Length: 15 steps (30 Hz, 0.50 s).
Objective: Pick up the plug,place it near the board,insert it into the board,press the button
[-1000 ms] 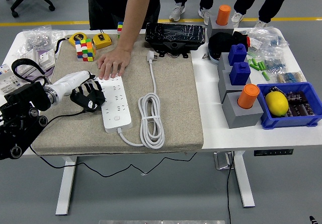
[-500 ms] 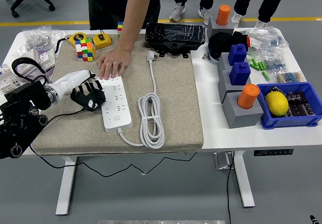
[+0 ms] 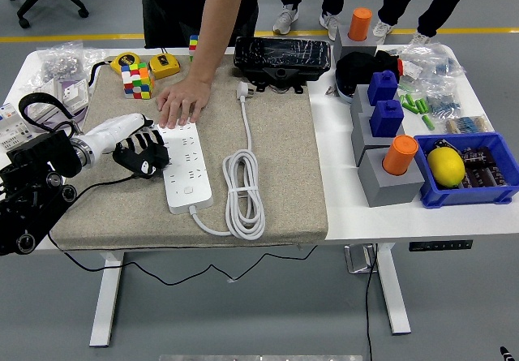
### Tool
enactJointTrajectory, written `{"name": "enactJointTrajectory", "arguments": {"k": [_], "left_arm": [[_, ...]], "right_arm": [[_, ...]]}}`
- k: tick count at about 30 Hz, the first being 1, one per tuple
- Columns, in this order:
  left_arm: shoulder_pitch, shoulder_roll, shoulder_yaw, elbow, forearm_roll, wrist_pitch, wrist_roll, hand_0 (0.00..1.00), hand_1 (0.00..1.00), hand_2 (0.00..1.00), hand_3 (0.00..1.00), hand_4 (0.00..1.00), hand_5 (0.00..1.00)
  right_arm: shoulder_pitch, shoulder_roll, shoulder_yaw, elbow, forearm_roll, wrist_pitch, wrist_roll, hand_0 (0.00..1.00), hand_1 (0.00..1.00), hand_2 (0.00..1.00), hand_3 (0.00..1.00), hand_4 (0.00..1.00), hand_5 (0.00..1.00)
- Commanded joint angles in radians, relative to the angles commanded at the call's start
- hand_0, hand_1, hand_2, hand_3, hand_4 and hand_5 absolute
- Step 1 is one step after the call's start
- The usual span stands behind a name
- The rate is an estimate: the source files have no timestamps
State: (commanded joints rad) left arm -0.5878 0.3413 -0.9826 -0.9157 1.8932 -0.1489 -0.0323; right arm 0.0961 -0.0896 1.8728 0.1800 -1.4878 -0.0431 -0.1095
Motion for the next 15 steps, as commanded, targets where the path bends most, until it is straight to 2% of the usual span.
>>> {"name": "enactJointTrajectory", "arguments": {"k": [5,6,15], "left_arm": [[0.0,0.0,-0.001,0.002,0.0,-0.003,0.0,0.52,0.702,0.642,0.602,0.669,0.002],[0.0,0.001,-0.002,0.002,0.001,-0.004,0.0,0.598,0.744,0.678,0.618,0.67,0.002],[-0.001,0.005,0.004,-0.004,0.006,-0.013,0.001,0.635,0.765,0.7,0.633,0.696,0.002]], "right_arm": [[-0.001,0.0,-0.001,0.0,0.0,0.0,0.0,0.821,0.727,0.716,0.763,0.998,0.998],[-0.001,0.0,-0.002,0.0,0.0,0.0,0.0,0.82,0.727,0.716,0.763,0.998,0.998],[-0.003,-0.001,-0.008,0.0,0.005,-0.001,-0.001,0.821,0.727,0.716,0.763,0.998,0.998]]}}
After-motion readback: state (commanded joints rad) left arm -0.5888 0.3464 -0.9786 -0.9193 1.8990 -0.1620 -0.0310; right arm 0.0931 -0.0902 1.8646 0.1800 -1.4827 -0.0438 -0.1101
